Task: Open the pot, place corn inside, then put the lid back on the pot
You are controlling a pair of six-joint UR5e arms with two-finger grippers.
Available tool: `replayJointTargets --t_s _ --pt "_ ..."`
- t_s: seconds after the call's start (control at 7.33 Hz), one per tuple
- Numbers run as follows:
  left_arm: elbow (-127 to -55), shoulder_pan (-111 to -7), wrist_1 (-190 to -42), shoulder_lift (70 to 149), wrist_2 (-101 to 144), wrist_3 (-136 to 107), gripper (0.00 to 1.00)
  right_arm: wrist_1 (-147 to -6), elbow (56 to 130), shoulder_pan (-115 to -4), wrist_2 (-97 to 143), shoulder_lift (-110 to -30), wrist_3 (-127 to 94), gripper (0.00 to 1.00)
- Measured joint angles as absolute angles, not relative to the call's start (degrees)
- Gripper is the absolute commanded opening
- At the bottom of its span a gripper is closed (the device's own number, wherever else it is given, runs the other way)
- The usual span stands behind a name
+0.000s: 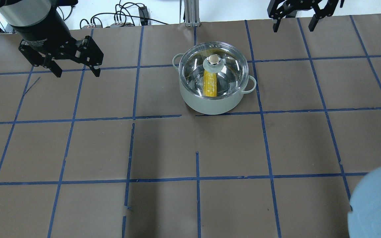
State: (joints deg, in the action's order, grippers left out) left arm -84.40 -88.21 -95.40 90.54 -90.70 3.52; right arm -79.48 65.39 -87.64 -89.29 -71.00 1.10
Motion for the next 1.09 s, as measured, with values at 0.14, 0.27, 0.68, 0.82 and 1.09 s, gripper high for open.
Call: replayJointTargets --t_s 0.14,0.27,0.68,0.82,1.09 --pt "-84.4 -88.2 -95.4 90.5 -90.7 3.5 1.00 -82.6 70.3 -87.7 -89.3 -73.5 1.0 1.00" --pt "-84.5 -88.2 -95.4 90.5 -90.7 3.3 1.00 -85.3 73.3 -87.7 -89.3 -75.0 0.9 1.00" --pt "-84.5 -88.2 -95.4 90.5 -90.7 2.6 1.00 -87.5 74.8 -87.7 -89.3 -76.5 1.1 1.00" --pt "-84.5 -88.2 -95.4 90.5 -90.7 2.6 1.00 -87.5 74.8 -87.6 -89.3 -76.6 1.1 1.00" --pt "-84.5 -88.2 -95.4 90.5 -90.7 2.6 1.00 -87.4 74.7 -87.7 -89.3 -76.7 1.0 1.00"
